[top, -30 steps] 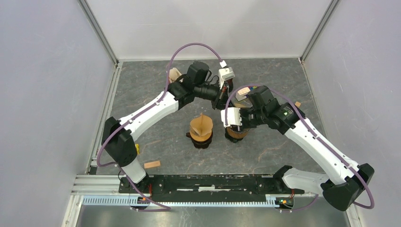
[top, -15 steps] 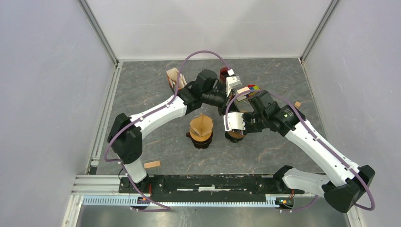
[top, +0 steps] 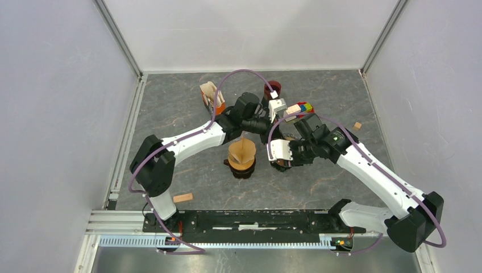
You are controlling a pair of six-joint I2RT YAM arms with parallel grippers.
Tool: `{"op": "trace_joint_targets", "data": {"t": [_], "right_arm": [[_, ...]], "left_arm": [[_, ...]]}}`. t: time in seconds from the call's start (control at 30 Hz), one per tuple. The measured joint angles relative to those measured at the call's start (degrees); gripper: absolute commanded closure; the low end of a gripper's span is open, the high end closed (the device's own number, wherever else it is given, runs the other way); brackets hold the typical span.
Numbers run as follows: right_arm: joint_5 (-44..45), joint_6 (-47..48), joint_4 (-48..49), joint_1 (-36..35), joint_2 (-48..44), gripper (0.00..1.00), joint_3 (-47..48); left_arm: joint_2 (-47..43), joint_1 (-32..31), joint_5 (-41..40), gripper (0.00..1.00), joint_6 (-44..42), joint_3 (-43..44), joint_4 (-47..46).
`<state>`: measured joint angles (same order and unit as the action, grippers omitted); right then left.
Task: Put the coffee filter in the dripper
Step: Place the coffee filter in the coffee dripper.
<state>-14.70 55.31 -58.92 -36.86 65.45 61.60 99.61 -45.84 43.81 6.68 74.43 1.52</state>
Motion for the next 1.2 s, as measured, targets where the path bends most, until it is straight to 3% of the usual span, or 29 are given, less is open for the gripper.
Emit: {"op": "trace_joint_targets", "data": {"t": [0.27, 0.8, 1.2], "right_arm": [[-2.1, -0.3, 1.5, 0.0, 0.3, 0.47, -2.0], [-3.0, -1.6, 8.1, 0.0, 0.7, 0.44, -6.6], [-3.1, -1.6, 8.1, 0.0, 0.5, 0.40, -4.1]], "left_arm": [[0.0, 0.0, -0.8, 0.97, 0.0, -0.4, -1.7], [-0.2, -0.2, -4.6, 0.71, -7.4, -0.2, 5.0], [-0.3, -0.3, -6.4, 0.65, -12.4, 3.3, 11.0]]}}
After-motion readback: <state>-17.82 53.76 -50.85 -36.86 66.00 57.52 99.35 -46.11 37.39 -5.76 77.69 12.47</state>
